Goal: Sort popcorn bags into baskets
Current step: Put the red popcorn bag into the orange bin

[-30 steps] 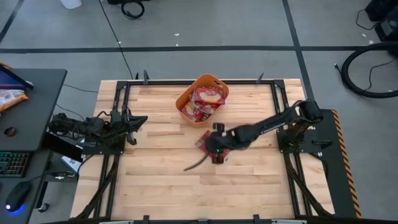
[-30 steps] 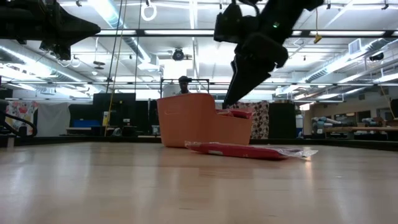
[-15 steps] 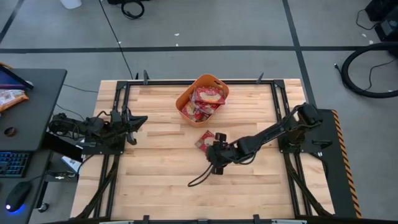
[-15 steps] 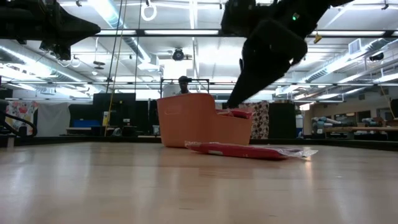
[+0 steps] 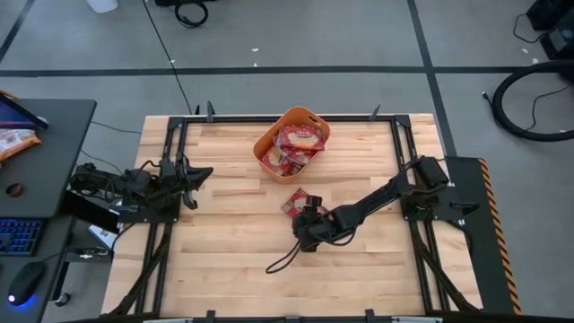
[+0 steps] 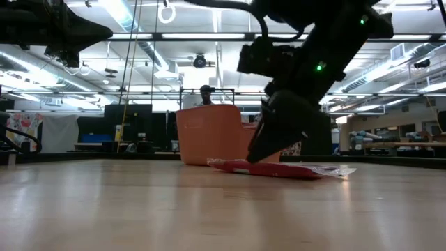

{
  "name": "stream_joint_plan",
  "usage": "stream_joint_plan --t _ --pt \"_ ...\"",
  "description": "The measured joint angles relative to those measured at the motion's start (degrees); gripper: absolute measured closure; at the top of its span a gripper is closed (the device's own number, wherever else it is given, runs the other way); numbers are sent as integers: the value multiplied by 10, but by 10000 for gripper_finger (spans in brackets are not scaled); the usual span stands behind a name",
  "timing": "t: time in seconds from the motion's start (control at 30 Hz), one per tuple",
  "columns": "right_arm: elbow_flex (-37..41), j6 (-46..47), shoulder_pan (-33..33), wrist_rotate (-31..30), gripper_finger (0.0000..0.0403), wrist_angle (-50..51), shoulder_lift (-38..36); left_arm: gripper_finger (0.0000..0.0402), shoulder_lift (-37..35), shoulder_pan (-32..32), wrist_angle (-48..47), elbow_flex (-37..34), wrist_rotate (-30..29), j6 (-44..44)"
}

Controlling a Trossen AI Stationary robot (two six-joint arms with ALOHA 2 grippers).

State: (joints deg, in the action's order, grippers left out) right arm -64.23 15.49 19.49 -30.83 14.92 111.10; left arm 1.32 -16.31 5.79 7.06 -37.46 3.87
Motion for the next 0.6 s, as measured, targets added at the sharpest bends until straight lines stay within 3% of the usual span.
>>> stream_joint_plan --t 0.33,0.6 --pt "-2 44 -3 7 220 43 20 386 7 0 4 0 2 0" --pt "1 38 -6 28 355 74 18 386 9 0 4 0 2 0"
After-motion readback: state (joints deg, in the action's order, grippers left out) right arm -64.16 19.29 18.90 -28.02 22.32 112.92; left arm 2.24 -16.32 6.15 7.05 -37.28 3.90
